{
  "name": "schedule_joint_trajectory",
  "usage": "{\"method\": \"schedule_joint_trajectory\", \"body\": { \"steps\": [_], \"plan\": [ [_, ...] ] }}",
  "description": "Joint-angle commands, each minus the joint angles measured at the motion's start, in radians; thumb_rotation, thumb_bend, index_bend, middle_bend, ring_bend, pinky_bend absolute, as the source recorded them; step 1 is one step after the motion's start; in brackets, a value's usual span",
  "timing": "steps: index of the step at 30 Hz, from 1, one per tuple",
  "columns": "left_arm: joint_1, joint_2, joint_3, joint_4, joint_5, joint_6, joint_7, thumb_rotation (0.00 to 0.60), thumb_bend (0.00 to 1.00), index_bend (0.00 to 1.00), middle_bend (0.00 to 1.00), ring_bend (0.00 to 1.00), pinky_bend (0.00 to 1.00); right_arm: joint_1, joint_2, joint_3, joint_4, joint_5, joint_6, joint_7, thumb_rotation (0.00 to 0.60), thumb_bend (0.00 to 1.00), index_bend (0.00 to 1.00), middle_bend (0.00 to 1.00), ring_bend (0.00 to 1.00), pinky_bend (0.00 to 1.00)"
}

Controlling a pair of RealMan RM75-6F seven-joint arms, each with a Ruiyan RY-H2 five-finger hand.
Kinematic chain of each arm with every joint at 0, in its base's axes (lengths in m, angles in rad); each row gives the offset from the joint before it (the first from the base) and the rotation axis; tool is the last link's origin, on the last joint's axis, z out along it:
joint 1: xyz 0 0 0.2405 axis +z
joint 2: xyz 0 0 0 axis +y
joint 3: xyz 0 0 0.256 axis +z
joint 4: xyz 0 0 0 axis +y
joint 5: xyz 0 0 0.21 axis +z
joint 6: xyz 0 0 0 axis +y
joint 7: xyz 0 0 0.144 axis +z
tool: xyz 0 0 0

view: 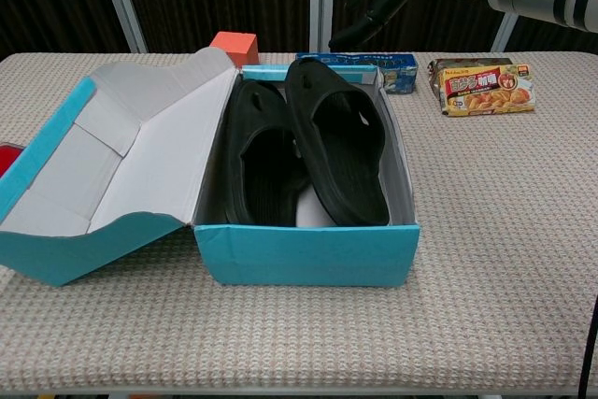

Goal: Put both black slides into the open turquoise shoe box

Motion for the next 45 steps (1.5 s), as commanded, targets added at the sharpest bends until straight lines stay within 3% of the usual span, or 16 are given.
{"method": "schedule_joint_trajectory", "body": {
  "steps": [1,11,23,33,45],
  "plan": [
    [0.000,0.001,0.000,-0.003,0.001,0.001,0.004,0.600,0.19,0.21,0.21,0.10,0.26,0.005,-0.055,0.008,0.027,-0.005,-0.051,0.115,0.600,0.00,0.13,0.26,0.12,0.27],
    [0.004,0.007,-0.001,-0.006,-0.008,-0.001,0.004,0.600,0.19,0.21,0.21,0.10,0.26,0.021,-0.157,-0.021,0.130,-0.064,-0.111,0.220,0.600,0.00,0.13,0.24,0.12,0.27],
    [0.001,0.006,-0.001,-0.002,-0.007,-0.007,0.002,0.600,0.19,0.21,0.21,0.10,0.26,-0.017,-0.137,-0.040,0.099,-0.087,-0.074,0.229,0.600,0.00,0.13,0.24,0.12,0.27],
    [0.000,0.004,0.000,0.002,-0.005,-0.011,0.003,0.600,0.19,0.21,0.21,0.10,0.26,-0.034,-0.163,-0.064,0.181,-0.091,-0.112,0.289,0.600,0.00,0.13,0.25,0.12,0.28],
    [0.003,0.006,0.001,0.000,-0.003,-0.005,0.006,0.600,0.19,0.21,0.21,0.10,0.26,-0.042,-0.163,-0.060,0.189,-0.113,-0.116,0.310,0.600,0.00,0.13,0.24,0.12,0.30]
  ]
}}
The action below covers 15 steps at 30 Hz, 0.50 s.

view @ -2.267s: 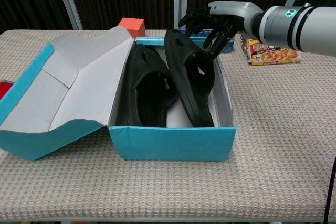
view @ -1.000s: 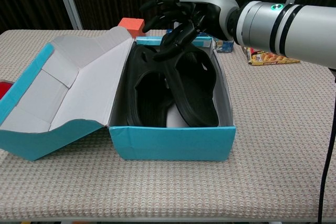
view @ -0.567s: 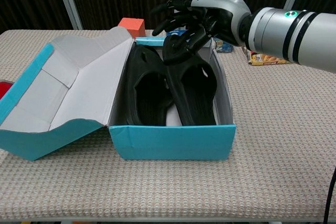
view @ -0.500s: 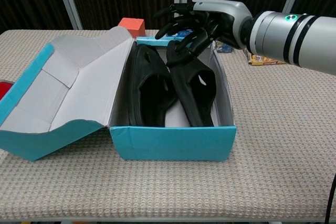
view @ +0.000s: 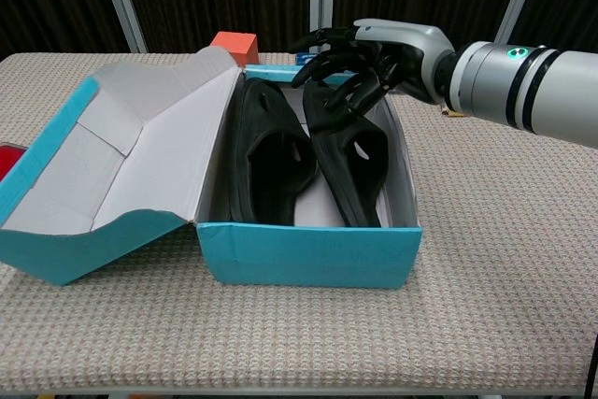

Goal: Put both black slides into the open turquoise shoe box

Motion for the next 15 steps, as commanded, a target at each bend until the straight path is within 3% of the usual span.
{"method": "schedule_joint_trajectory", "body": {
  "steps": [1,10,15],
  "plan": [
    [0.002,0.001,-0.001,0.000,0.000,0.004,0.000,0.600,0.19,0.21,0.21,0.10,0.26,-0.006,0.007,0.008,-0.018,-0.022,0.015,0.011,0.600,0.00,0.13,0.24,0.12,0.30],
    [-0.004,0.005,-0.010,-0.019,0.000,0.010,0.020,0.600,0.19,0.21,0.21,0.10,0.26,-0.062,0.161,0.062,-0.181,-0.162,0.152,0.028,0.600,0.00,0.13,0.24,0.12,0.30],
    [-0.010,0.003,-0.022,-0.034,-0.002,0.015,0.045,0.600,0.19,0.21,0.21,0.10,0.26,-0.191,0.318,0.015,-0.294,-0.318,0.380,-0.172,0.600,0.04,0.13,0.19,0.08,0.25]
  ]
}}
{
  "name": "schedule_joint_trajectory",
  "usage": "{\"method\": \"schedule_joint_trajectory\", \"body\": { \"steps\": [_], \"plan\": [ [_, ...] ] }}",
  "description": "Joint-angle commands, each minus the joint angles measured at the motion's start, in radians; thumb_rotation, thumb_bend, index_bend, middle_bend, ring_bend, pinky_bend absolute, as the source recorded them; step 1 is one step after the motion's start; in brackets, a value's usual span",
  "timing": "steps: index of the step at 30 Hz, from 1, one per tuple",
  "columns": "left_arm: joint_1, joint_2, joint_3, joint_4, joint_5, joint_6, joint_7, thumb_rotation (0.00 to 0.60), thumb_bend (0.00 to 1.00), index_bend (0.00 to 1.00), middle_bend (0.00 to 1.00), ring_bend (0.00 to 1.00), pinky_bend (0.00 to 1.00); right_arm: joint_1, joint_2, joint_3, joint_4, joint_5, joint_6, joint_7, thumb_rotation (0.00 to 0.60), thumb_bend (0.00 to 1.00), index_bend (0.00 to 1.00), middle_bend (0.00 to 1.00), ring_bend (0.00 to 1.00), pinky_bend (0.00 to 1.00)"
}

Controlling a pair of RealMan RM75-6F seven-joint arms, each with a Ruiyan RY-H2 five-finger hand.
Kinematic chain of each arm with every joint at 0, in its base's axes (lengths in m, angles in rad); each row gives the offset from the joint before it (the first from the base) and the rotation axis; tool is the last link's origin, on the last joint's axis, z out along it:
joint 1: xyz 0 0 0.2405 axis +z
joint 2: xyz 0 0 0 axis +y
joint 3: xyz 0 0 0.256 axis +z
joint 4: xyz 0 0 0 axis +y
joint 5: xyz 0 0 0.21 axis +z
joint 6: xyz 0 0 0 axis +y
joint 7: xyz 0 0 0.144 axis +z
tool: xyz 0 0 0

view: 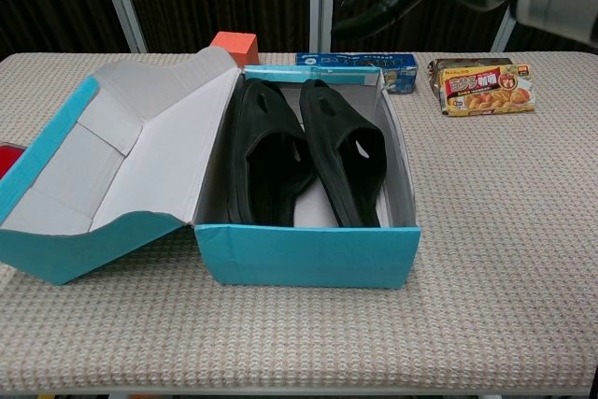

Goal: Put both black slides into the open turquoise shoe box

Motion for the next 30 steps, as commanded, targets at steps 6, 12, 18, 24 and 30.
{"method": "schedule_joint_trajectory", "body": {
  "steps": [6,12,18,24,30],
  "plan": [
    [-0.010,0.007,-0.022,-0.034,-0.009,0.011,0.044,0.600,0.19,0.21,0.21,0.10,0.26,-0.325,0.254,-0.142,-0.136,-0.271,0.478,-0.599,0.600,0.20,0.07,0.10,0.00,0.07],
    [-0.006,-0.006,-0.049,-0.045,-0.033,0.029,0.120,0.600,0.19,0.21,0.21,0.10,0.26,-0.532,0.197,-0.283,-0.059,-0.286,0.662,-0.799,0.600,0.17,0.00,0.02,0.00,0.01],
    [-0.014,-0.013,-0.072,-0.058,-0.047,0.036,0.183,0.600,0.19,0.21,0.21,0.10,0.26,-0.643,0.077,-0.358,0.148,-0.276,0.730,-0.731,0.600,0.17,0.00,0.00,0.00,0.00],
    [-0.009,-0.043,-0.094,-0.041,-0.045,0.077,0.311,0.600,0.19,0.21,0.21,0.10,0.26,-0.670,0.021,-0.363,0.285,-0.269,0.725,-0.665,0.600,0.17,0.00,0.00,0.00,0.00],
    [0.005,-0.073,-0.089,-0.020,-0.049,0.086,0.328,0.600,0.19,0.21,0.21,0.10,0.26,-0.663,0.007,-0.350,0.318,-0.266,0.696,-0.646,0.600,0.17,0.00,0.00,0.00,0.00]
  ]
}}
